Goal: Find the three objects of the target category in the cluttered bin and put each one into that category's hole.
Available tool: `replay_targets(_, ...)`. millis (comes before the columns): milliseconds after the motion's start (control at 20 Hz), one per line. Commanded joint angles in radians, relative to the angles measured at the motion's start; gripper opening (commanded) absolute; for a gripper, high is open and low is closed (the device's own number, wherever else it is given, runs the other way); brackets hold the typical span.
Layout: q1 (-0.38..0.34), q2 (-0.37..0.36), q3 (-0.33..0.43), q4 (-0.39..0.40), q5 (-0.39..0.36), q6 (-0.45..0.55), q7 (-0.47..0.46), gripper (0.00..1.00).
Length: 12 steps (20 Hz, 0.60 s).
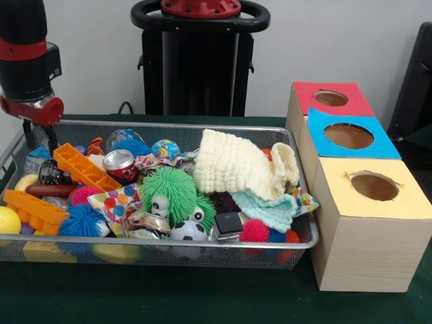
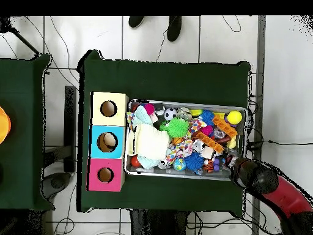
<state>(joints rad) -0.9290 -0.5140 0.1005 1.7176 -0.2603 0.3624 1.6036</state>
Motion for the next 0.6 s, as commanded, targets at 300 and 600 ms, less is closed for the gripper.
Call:
replay_targets(300,-0.031,0.162,0.072,-0.089,-0.006,-0.061,0.069,1.00)
replay_targets(600,-0.039,0.193,0.089,-0.133,-0.011,-0.056,0.048,1.00)
